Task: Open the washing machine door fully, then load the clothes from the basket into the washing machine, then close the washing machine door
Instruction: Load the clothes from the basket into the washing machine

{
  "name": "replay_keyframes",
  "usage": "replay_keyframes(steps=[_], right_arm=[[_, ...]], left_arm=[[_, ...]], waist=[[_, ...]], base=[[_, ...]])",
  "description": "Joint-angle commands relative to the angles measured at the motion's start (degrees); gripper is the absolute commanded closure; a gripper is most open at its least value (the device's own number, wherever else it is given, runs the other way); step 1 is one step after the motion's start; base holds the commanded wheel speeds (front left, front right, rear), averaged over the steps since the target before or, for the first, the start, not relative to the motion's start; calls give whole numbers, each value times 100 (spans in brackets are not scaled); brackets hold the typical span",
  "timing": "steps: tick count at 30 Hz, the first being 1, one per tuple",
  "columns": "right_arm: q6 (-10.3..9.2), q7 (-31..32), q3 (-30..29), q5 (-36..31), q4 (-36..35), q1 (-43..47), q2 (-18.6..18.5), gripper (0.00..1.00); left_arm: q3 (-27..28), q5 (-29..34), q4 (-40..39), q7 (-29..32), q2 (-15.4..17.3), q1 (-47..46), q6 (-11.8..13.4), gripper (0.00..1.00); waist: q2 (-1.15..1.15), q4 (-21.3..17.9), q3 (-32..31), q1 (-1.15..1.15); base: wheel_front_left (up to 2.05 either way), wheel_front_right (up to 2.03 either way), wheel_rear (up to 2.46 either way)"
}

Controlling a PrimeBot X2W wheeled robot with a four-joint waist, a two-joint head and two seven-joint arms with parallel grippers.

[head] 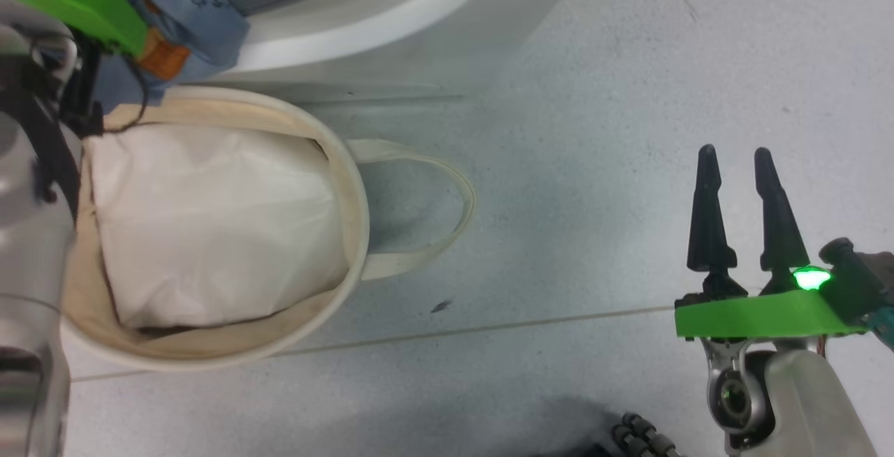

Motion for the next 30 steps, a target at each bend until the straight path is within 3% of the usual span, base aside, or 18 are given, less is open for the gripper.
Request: replay_keyframes(steps=[1,10,15,19,24,28,29,30], right_arm=[[1,-70,105,-84,-220,-45,31,0],[1,-70,85,-174,-360,-35,48,0],[1,-70,12,-157,-457,-17,50,0],[1,-70,37,-138,-455,-44,50,0],[1,-70,107,-115,-425,-55,50,0],[1,-70,54,-115,-411,2,51,0],[1,-70,58,-116,-410,10,51,0],[1,-70,67,-112,-411,11,51,0]], left_arm=[[24,55,-94,-27,331,-360,-32,100],[-158,129,190,-27,547,-1302,-32,100],[297,68,-1081,-27,500,-1507,-23,100],[504,129,-1467,-27,423,-1303,-25,100],[440,374,-916,-27,409,-1123,-28,100],[64,489,249,5,336,-1267,-31,100],[-41,487,509,76,315,-1335,-31,86],[-142,475,733,165,296,-1409,-31,33]], waist=[[0,-97,164,-1],[0,-321,477,-1],[0,-349,628,-1],[0,-359,642,-1],[0,-403,593,-1],[0,-405,556,-1],[0,-406,551,-1],[0,-407,549,-1]], base=[[0,0,0],[0,0,0],[0,0,0],[0,0,0],[0,0,0],[0,0,0],[0,0,0],[0,0,0]])
